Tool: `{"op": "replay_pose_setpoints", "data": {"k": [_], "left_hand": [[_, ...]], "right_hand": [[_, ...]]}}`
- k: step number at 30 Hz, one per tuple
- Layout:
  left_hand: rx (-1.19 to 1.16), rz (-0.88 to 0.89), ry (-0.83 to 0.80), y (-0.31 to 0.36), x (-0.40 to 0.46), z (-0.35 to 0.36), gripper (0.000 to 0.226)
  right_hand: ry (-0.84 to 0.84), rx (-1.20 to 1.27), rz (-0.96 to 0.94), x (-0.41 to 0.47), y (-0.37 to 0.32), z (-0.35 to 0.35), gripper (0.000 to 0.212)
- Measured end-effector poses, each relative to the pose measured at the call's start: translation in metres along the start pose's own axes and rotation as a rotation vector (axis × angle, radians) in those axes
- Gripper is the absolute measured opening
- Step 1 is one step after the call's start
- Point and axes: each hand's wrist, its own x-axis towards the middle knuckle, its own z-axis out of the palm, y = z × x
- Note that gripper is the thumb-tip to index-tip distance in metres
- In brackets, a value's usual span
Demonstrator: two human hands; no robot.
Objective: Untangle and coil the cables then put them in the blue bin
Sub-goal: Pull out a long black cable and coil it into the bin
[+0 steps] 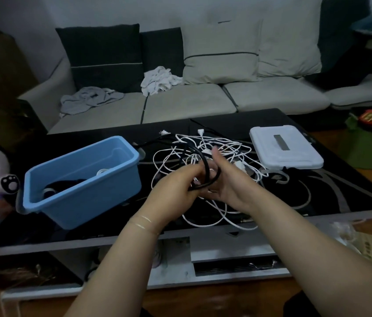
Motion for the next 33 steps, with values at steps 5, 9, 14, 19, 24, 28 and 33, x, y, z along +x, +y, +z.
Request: {"op": "replay_pose_setpoints", "data": {"k": [5, 9, 14, 19, 24, 28, 33], "left_hand": [[0.044, -0.022, -0.203, -0.001, -0.002, 0.005, 0.047], [-0.3, -0.181, -0.295, -0.005, -0.004, -0.009, 0.029], [-0.738, -0.627, 0.163, -0.04, 0.007, -0.02, 0.072], [-1.512, -0.611, 0.51, -0.062, 0.034, -0.015, 0.069], [-1.312, -0.597, 0.639, -0.068, 0.05, 0.003, 0.041], [-1.036, -0.581, 0.56, -0.073, 0.058, 0.018, 0.06], [-0.824, -0.505, 0.398, -0.078, 0.064, 0.014, 0.053]], "right_hand": [[0.135, -0.15, -0.104, -0.005, 0.007, 0.008, 0.017], [0.321, -0.099, -0.233, -0.006, 0.007, 0.013, 0.015], [0.375, -0.232, -0.249, -0.01, 0.005, 0.014, 0.018], [0.245, -0.555, -0.089, -0.021, 0.009, 0.023, 0.009], [0.152, -0.618, -0.037, -0.024, 0.008, 0.032, 0.01], [0.156, -0.573, -0.01, -0.021, 0.021, 0.042, 0.008], [0.305, -0.533, -0.073, -0.013, 0.023, 0.037, 0.01]]}}
